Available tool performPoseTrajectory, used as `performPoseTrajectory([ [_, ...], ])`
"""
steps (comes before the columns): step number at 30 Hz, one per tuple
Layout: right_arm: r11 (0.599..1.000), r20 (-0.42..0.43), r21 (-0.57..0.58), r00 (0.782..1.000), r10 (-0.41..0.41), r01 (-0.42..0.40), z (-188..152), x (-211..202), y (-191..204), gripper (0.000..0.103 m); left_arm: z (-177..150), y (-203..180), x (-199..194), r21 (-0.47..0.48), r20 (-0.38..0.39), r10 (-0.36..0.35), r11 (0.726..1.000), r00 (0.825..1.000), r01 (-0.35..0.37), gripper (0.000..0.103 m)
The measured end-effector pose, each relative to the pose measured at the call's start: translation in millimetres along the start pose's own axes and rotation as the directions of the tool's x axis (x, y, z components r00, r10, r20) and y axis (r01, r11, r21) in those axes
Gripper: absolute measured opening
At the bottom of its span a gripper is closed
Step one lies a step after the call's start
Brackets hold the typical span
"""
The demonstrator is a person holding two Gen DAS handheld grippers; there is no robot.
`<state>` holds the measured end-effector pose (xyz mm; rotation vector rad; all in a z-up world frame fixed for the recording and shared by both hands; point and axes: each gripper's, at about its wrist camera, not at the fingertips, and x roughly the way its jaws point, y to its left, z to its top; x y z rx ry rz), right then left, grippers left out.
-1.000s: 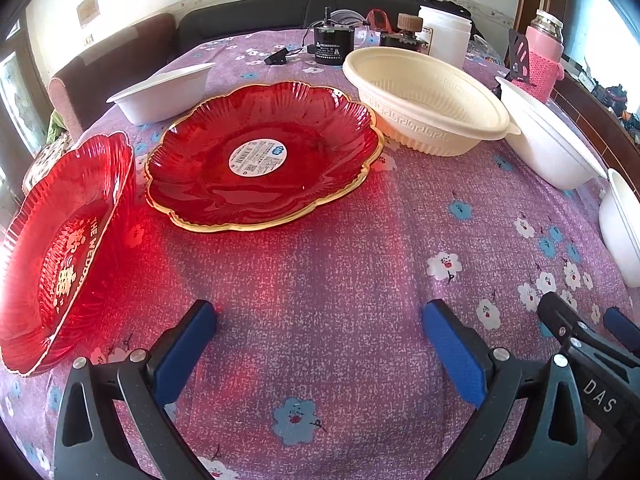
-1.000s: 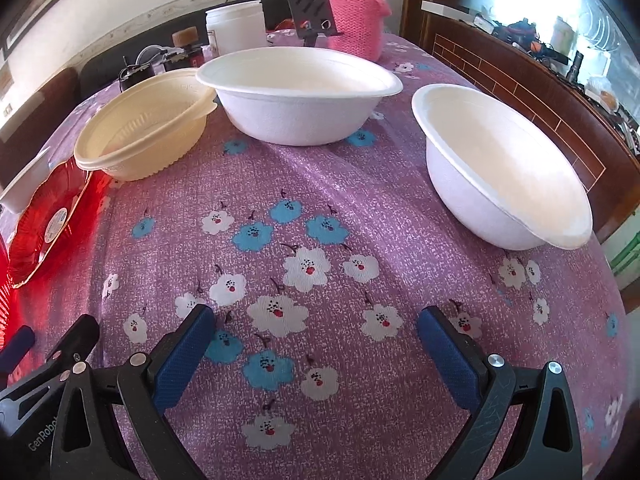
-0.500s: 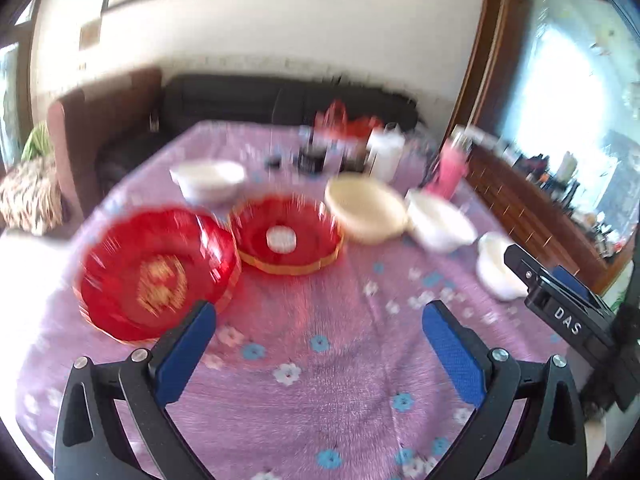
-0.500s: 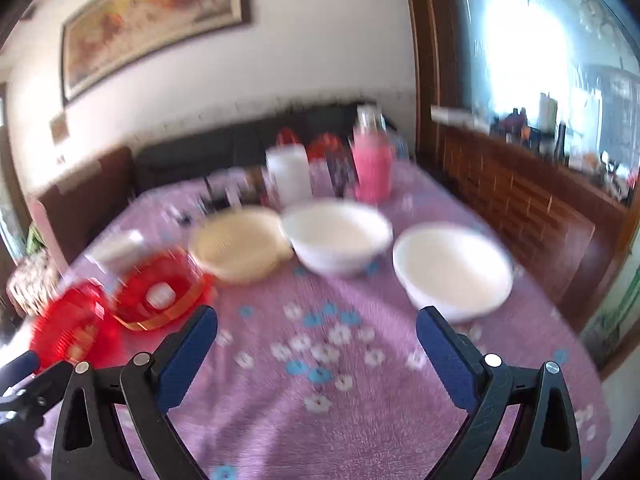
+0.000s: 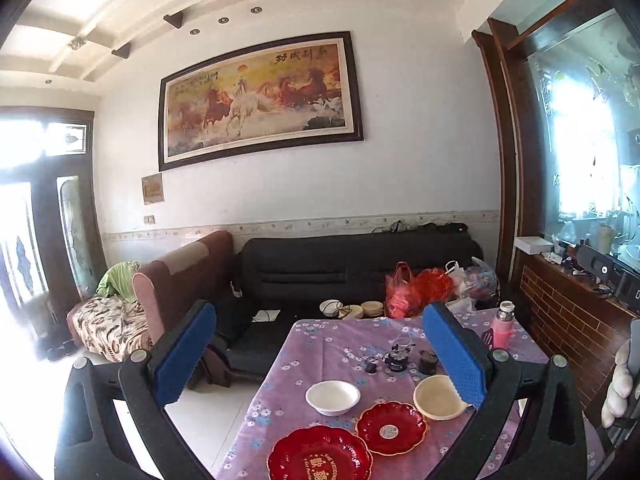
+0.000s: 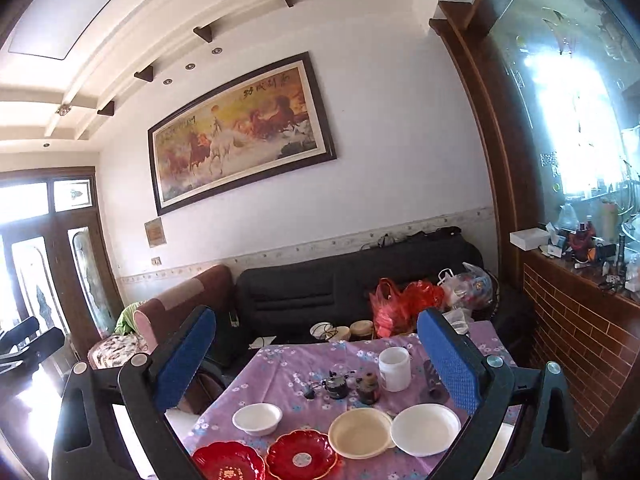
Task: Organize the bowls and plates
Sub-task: 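Move the right gripper to the gold-rimmed red plate and grasp its rim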
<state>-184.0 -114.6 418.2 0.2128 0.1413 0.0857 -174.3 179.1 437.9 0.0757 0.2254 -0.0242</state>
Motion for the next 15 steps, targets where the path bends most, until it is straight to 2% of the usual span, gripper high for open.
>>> performPoseTrajectory([
  [2, 1.000, -0.061, 0.020, 0.998, 0.018, -0.017, -8.6, 25.1, 0.1, 0.102, -9.3, 1.3, 33.3, -0.014, -0.067, -0.040, 0.999, 0.997, 0.040, 0.103],
  [3, 0.998, -0.130, 0.042, 0.991, 0.043, -0.038, -30.0, 47.1, -5.3, 0.102, -22.5, -0.3, 55.2, -0.025, -0.115, -0.067, 0.998, 0.991, 0.065, 0.103],
  [4, 0.997, -0.180, 0.057, 0.982, 0.057, -0.047, -45.3, 59.2, -7.6, 0.102, -40.1, -2.4, 71.1, -0.035, -0.160, -0.097, 0.995, 0.982, 0.092, 0.103],
  [5, 0.996, -0.247, 0.074, 0.967, 0.070, -0.053, -71.1, 82.5, -11.9, 0.102, -62.0, -8.7, 92.9, -0.045, -0.219, -0.135, 0.991, 0.966, 0.128, 0.103],
  [8, 0.987, -0.429, 0.145, 0.894, 0.129, -0.072, -166.8, 141.6, -28.4, 0.100, -130.1, -23.8, 169.4, -0.086, -0.400, -0.203, 0.979, 0.894, 0.184, 0.103],
  [10, 0.977, -0.526, 0.205, 0.836, 0.155, -0.052, -231.2, 176.2, -41.0, 0.090, -176.0, -30.4, 211.9, -0.150, -0.494, -0.249, 0.968, 0.833, 0.200, 0.102],
  [11, 0.970, -0.573, 0.241, 0.801, 0.175, -0.039, -259.1, 193.1, -47.1, 0.079, -192.1, -30.0, 227.3, -0.184, -0.524, -0.268, 0.962, 0.808, 0.200, 0.095],
  [12, 0.956, -0.615, 0.293, 0.761, 0.206, -0.022, -286.8, 210.2, -56.2, 0.073, -206.4, -28.5, 240.4, -0.224, -0.550, -0.296, 0.953, 0.781, 0.203, 0.083],
  [13, 0.936, -0.644, 0.351, 0.725, 0.242, 0.000, -312.6, 224.4, -67.4, 0.065, -219.6, -27.3, 253.7, -0.269, -0.576, -0.336, 0.939, 0.745, 0.215, 0.079],
  [14, 0.924, -0.661, 0.381, 0.706, 0.256, 0.021, -327.2, 234.8, -73.1, 0.062, -231.7, -27.2, 265.4, -0.310, -0.597, -0.369, 0.925, 0.712, 0.219, 0.076],
  [15, 0.915, -0.675, 0.401, 0.690, 0.261, 0.047, -342.4, 247.0, -78.6, 0.062, -241.1, -27.7, 274.8, -0.334, -0.608, -0.384, 0.918, 0.694, 0.216, 0.076],
])
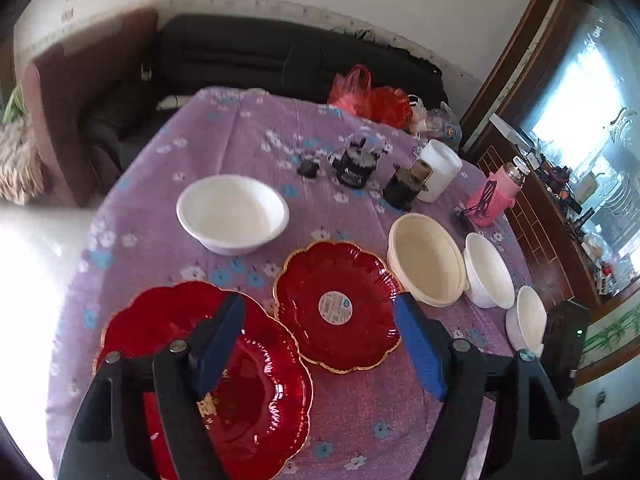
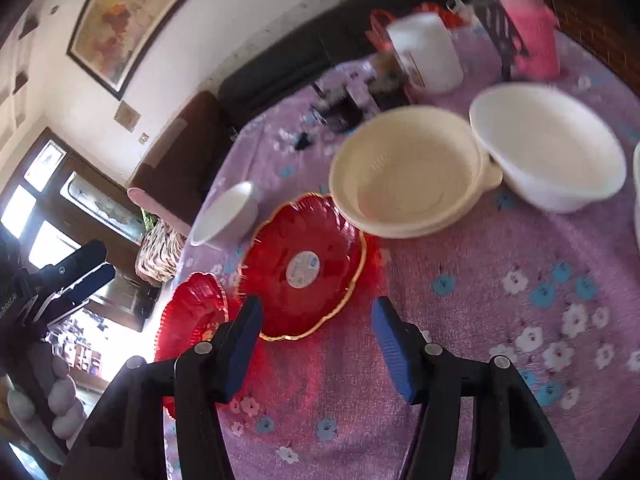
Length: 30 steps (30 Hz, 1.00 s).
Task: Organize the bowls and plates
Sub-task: 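Move the right gripper to the gold-rimmed red plate and grasp its rim, then lift the gold-rimmed red plate with the right gripper over the WEDDING plate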
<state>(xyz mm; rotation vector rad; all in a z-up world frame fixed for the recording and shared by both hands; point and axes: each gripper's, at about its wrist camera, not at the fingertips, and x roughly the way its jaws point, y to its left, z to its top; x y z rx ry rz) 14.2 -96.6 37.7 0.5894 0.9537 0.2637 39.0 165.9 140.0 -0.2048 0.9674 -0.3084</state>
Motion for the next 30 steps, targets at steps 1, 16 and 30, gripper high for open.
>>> performPoseTrajectory([
  [1, 1.000, -0.010, 0.013, 1.000, -0.006, 0.006, 1.9, 12.1, -6.4, 0.062, -2.0, 2.3, 7.5, -0.010, -0.007, -0.001, 1.000, 1.000, 0.001, 0.076],
  [16, 0.995, -0.063, 0.038, 0.994, -0.093, 0.096, 10.3, 78.3, 4.8, 0.013, 16.6, 5.7, 98.6, 0.042, -0.160, 0.050, 0.998, 0.986, -0.043, 0.066],
  [30, 0.997, -0.036, 0.034, 0.997, -0.073, 0.074, 5.8, 64.9, -7.5, 0.012, 23.7, 5.6, 166.8, 0.111, -0.311, 0.149, 0.987, 0.939, -0.120, 0.037],
])
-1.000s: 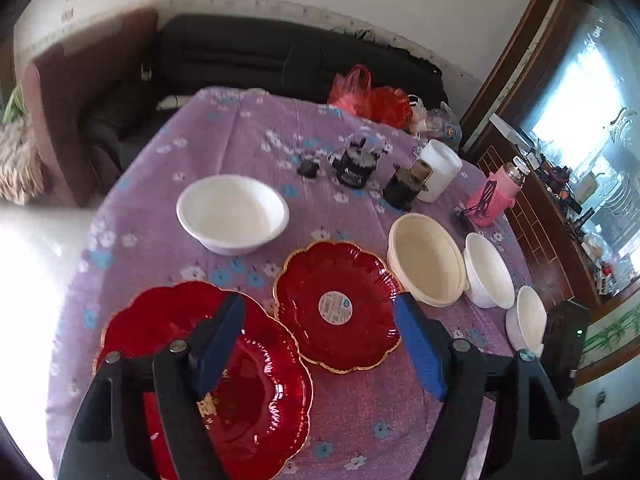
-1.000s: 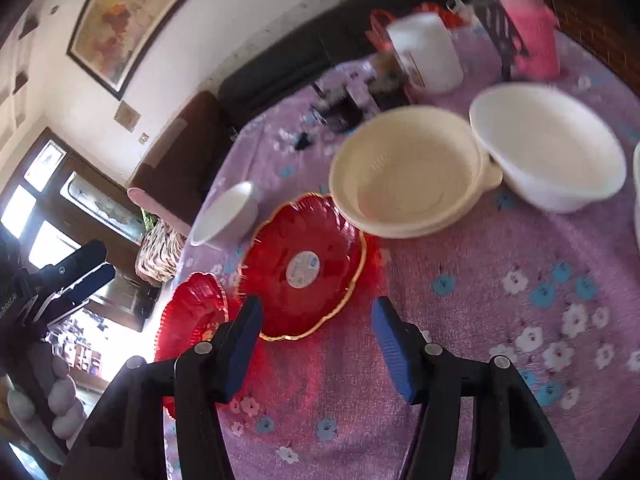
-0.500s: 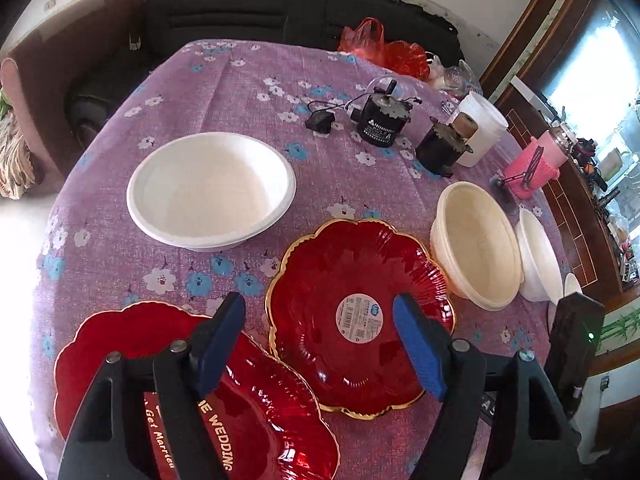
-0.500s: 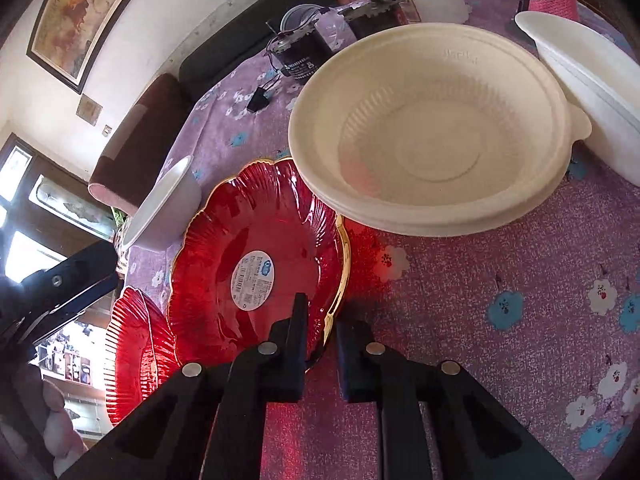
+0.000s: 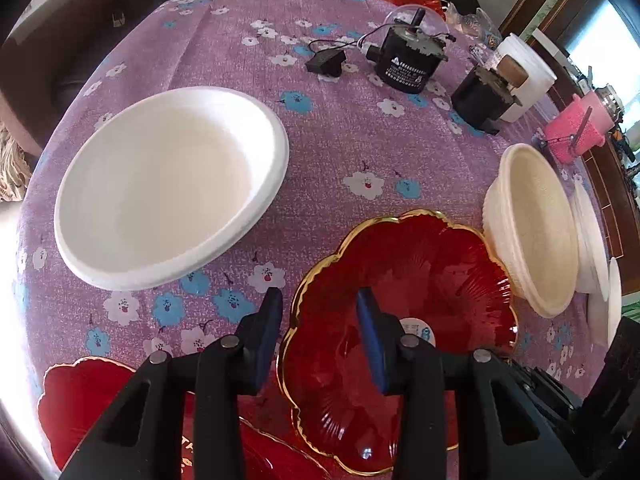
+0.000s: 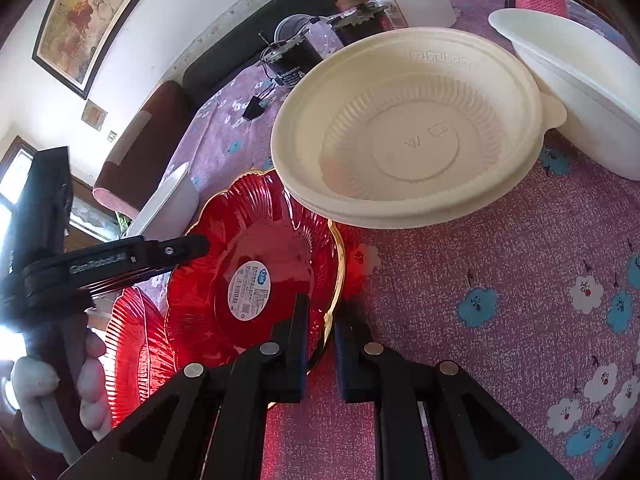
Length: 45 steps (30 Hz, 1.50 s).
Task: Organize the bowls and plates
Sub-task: 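Lift the gold-rimmed red plate with the right gripper over the WEDDING plate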
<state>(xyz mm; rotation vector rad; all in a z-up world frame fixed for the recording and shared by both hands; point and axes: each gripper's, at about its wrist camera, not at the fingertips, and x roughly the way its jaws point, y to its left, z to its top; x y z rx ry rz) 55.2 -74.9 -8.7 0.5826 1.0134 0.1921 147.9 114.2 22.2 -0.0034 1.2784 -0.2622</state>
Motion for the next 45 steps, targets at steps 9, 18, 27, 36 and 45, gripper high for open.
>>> performPoseTrajectory([
  [9, 1.000, 0.015, 0.008, 1.000, 0.024, -0.024, -4.3, -5.0, -4.1, 0.013, -2.7, -6.2, -16.8, -0.003, 0.079, 0.025, 1.000, 0.997, -0.025, 0.024],
  [18, 0.995, 0.068, 0.004, 0.992, 0.102, -0.103, -10.6, -35.3, 3.0, 0.013, -8.7, -1.0, -55.9, -0.031, 0.175, 0.014, 0.999, 0.985, -0.009, 0.023],
  [27, 0.988, 0.122, -0.088, 0.983, 0.133, -0.123, -18.8, -76.7, 51.0, 0.013, -32.7, 26.4, -107.0, -0.083, 0.262, -0.011, 0.996, 0.965, 0.033, 0.023],
  [36, 0.966, 0.058, -0.220, 0.987, 0.151, -0.135, -47.7, -77.4, 124.0, 0.013, -93.8, 91.9, -134.3, -0.205, 0.306, 0.029, 0.978, 0.952, 0.036, 0.023],
  [45, 0.948, -0.079, -0.305, 0.994, 0.072, -0.093, -83.0, -19.4, 158.4, 0.013, -140.8, 148.6, -102.5, -0.336, 0.232, 0.037, 0.941, 0.972, 0.044, 0.023],
])
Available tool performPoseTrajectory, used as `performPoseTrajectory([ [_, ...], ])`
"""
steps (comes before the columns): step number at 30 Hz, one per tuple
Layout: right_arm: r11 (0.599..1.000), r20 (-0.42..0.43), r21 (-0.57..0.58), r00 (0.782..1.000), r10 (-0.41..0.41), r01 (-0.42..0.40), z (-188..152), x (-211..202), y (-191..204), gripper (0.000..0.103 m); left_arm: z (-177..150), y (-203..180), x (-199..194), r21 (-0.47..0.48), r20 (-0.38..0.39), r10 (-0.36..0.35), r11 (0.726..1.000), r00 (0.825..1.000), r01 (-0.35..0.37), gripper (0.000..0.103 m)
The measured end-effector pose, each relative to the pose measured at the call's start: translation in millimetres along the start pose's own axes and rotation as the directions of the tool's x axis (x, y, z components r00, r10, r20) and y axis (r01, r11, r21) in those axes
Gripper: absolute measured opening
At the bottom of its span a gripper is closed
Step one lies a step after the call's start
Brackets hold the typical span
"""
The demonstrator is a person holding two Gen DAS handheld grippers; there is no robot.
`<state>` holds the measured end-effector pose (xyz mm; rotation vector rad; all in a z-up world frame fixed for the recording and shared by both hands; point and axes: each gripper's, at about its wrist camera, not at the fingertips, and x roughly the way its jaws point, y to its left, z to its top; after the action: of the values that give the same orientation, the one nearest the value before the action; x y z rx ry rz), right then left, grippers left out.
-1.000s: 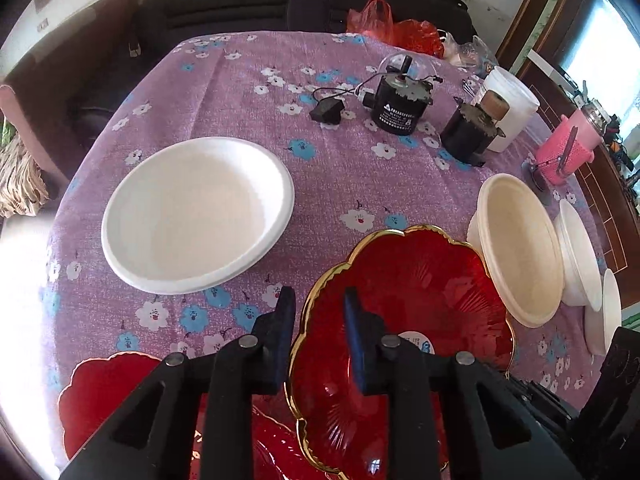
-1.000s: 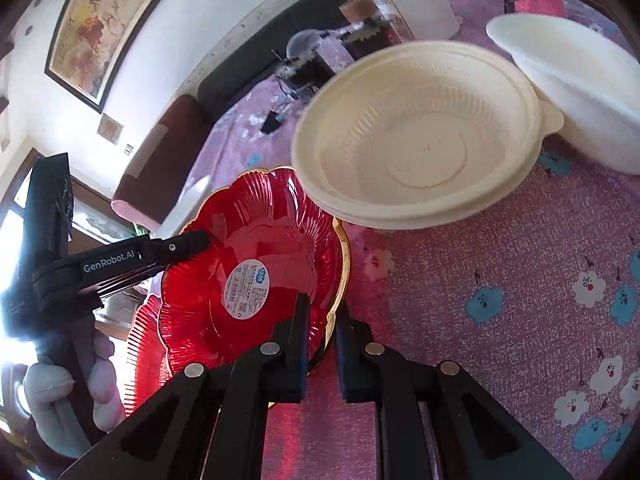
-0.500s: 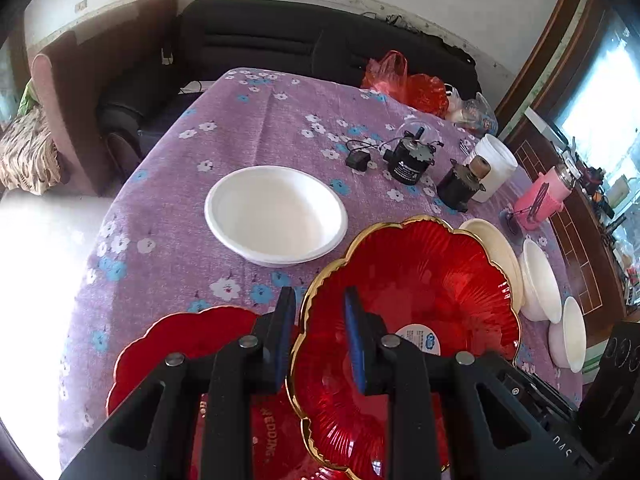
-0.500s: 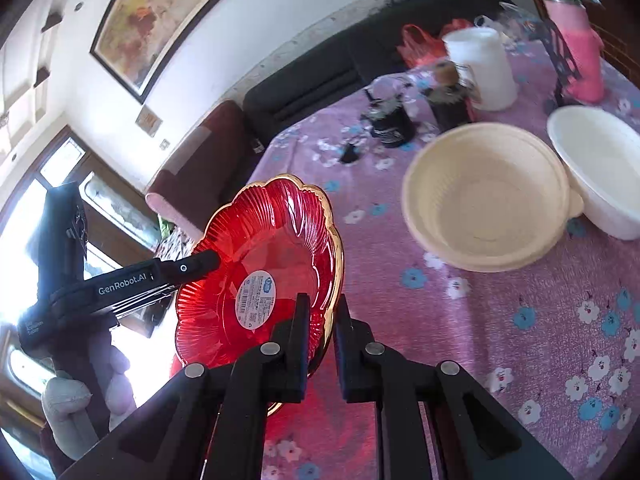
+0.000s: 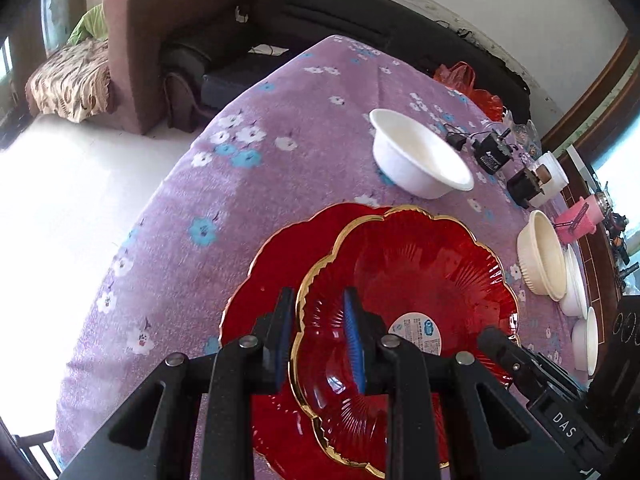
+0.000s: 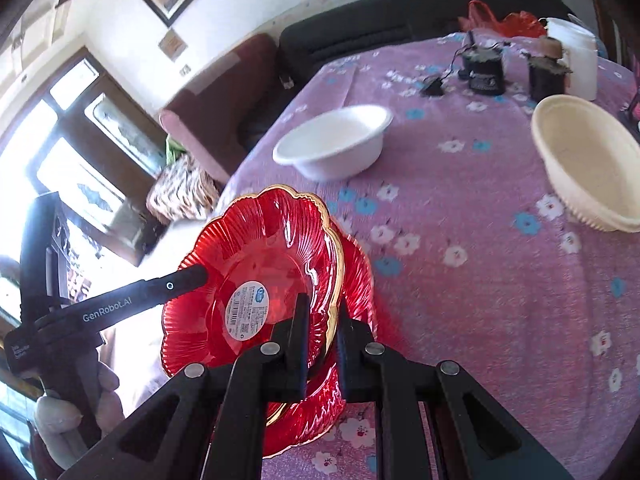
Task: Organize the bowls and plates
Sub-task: 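Lift the gold-rimmed red plate with the right gripper over the WEDDING plate, then lower the plate onto the WEDDING plate and open the right gripper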
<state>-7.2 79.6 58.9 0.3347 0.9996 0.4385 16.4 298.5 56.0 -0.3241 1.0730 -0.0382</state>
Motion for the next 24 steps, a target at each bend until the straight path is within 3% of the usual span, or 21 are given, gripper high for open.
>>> performPoseTrajectory([
  [7, 0.998, -0.046, -0.044, 0.998, -0.052, 0.050, -10.1, 25.6, 4.9, 0.013, -6.8, 12.5, 9.7, -0.030, -0.009, 0.011, 0.999, 1.000, -0.011, 0.025],
  [11, 0.995, -0.052, -0.071, 0.996, -0.071, 0.067, -8.8, 28.9, 7.8, 0.014, -8.1, 8.2, 4.3, -0.011, 0.007, 0.015, 1.000, 1.000, -0.015, 0.037],
  [15, 0.976, -0.023, -0.152, 0.986, -0.164, 0.158, -10.3, 31.1, 16.1, 0.013, -10.5, -2.2, -1.4, 0.024, 0.016, 0.016, 1.000, 1.000, -0.016, 0.055],
  [19, 0.963, -0.011, -0.184, 0.979, -0.201, 0.196, -10.6, 33.3, 18.5, 0.014, -12.4, -12.7, -18.3, 0.062, 0.088, 0.062, 0.996, 0.994, -0.068, 0.057],
  [22, 0.946, 0.010, -0.228, 0.972, -0.236, 0.232, -11.8, 35.1, 21.4, 0.017, -16.0, -12.3, -33.7, 0.050, 0.120, 0.036, 0.998, 0.992, -0.043, 0.059],
  [24, 0.931, 0.022, -0.261, 0.966, -0.257, 0.254, -13.3, 36.8, 27.1, 0.024, -20.9, -11.8, -44.9, 0.043, 0.143, 0.011, 0.999, 0.990, -0.018, 0.065],
])
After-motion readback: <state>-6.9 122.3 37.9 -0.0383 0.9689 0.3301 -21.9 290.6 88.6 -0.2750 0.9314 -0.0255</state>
